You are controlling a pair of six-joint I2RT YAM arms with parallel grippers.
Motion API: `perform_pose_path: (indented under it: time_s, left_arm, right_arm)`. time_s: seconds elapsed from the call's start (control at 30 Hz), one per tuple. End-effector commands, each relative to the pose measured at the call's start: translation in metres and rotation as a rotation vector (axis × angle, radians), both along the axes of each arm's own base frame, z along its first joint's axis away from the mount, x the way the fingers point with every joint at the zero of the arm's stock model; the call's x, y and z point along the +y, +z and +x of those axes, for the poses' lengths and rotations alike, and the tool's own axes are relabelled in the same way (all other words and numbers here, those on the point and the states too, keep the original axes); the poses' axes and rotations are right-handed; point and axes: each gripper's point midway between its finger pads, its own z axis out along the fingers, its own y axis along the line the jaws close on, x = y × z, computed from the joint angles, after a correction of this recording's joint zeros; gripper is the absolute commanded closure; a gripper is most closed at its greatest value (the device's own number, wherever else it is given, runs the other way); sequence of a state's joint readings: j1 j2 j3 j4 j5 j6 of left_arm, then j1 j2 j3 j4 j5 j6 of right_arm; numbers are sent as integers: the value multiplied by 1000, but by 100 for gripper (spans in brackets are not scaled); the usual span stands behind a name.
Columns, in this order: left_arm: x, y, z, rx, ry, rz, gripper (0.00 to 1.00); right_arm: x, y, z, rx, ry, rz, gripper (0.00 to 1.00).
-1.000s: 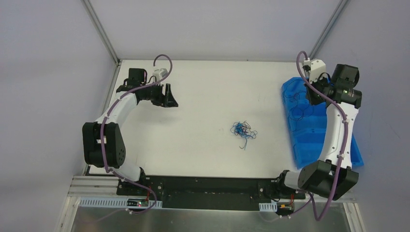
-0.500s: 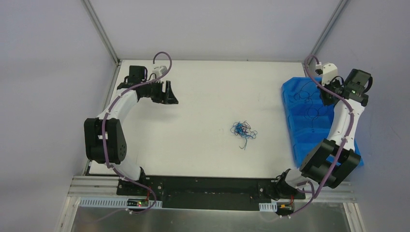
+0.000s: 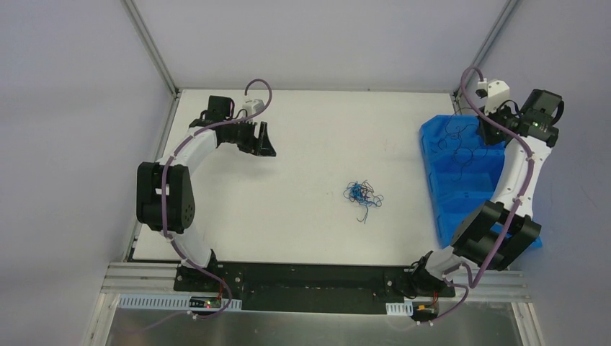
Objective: Untangle the cables
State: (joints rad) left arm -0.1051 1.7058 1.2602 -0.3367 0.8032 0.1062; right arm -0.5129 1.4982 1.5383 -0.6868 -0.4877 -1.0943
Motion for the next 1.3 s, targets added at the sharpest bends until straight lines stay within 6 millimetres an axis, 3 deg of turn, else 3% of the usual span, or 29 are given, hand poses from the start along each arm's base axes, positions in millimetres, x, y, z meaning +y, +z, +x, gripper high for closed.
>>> perform_pose_path:
  time_s: [0.0, 0.23, 0.4, 0.63, 0.8, 1.27]
  left_arm:
    - [-5, 14, 14, -57, -21, -26, 30]
    - [-5, 8, 20, -43, -18, -26, 30]
    - [-5, 5, 20, -45, -26, -23, 30]
    - [-5, -2, 17, -41, -36, -12, 30]
    - [-3, -5, 13, -38, -40, -7, 30]
    - [-2, -6, 4, -34, -34, 3, 30]
  right_arm:
    - [14, -7, -4, 51, 80, 24, 100]
    - [10, -68, -27, 160, 198, -115, 100]
    - [-6, -91, -35, 245, 191, -149, 100]
    - [-20, -102, -55, 357, 211, -158, 100]
    - [-17, -105, -69, 387, 235, -158, 100]
    - [-31, -115, -82, 468, 194, -169, 100]
